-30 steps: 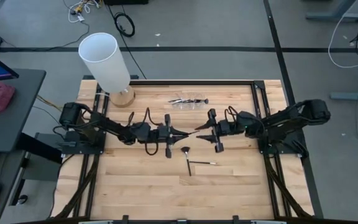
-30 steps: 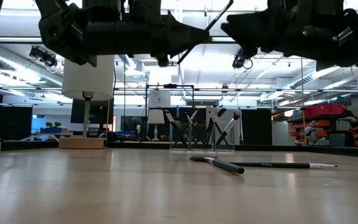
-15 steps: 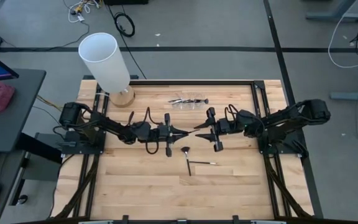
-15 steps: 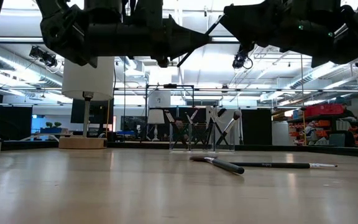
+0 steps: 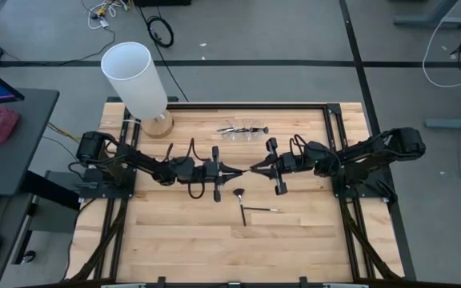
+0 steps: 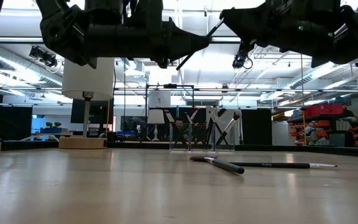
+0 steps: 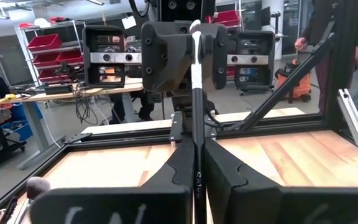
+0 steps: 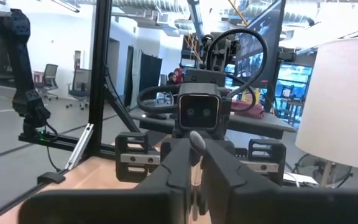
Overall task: Pick & Place Makeup Supplies
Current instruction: Put the makeup brush into the transparent organizer
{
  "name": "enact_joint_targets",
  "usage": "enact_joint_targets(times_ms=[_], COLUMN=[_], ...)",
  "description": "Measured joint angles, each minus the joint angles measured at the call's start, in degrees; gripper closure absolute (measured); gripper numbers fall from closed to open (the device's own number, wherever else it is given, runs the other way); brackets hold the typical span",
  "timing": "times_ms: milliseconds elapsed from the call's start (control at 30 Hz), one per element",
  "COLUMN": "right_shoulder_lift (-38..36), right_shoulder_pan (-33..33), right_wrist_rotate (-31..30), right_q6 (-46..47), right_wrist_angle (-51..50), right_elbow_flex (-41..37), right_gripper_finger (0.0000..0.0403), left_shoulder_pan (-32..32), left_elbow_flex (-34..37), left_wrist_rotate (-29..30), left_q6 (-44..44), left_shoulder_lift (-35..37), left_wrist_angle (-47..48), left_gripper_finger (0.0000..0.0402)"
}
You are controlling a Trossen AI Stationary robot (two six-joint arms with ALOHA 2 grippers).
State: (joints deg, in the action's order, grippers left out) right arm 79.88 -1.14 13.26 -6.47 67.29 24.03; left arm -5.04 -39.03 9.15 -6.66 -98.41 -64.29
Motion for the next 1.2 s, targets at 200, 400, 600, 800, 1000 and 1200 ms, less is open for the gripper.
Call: enact_joint_targets(times_ms=[200, 400, 600, 800, 1000, 1200], right_shoulder_lift=[0.0, 0.0, 0.0, 0.0, -0.6, -2.6], right_shoulder_pan=[0.0, 0.0, -0.2, -1.2, -2.5, -2.8], right_wrist_rotate=[-0.2, -0.2, -0.6, -6.7, -24.4, -33.0], right_q6=[-0.7, -0.5, 0.1, 1.1, -1.0, -2.2], right_wrist_angle=[-0.4, -1.5, -4.0, -8.9, -13.2, -31.7], right_elbow_flex=[0.0, 0.0, 0.0, 0.0, 0.2, 9.5], right_gripper_finger=[0.0382, 0.0384, 0.0385, 0.0385, 0.0385, 0.0385], left_shoulder_pan=[0.3, 0.4, 0.4, 0.4, 0.4, 0.4], left_elbow_flex=[0.0, 0.0, 0.0, 0.0, 0.0, 0.0], left_wrist_rotate=[-0.1, 0.0, 1.6, 5.7, 13.6, 14.8], left_q6=[0.1, 0.3, 1.3, 1.4, -0.4, -0.4], left_shoulder_lift=[0.0, 0.0, 0.0, 0.0, 0.0, 0.0], left_wrist_angle=[0.4, 1.0, 1.3, 1.6, 3.9, 4.2], left_gripper_finger=[0.0382, 0.0354, 0.0309, 0.0259, 0.0227, 0.022])
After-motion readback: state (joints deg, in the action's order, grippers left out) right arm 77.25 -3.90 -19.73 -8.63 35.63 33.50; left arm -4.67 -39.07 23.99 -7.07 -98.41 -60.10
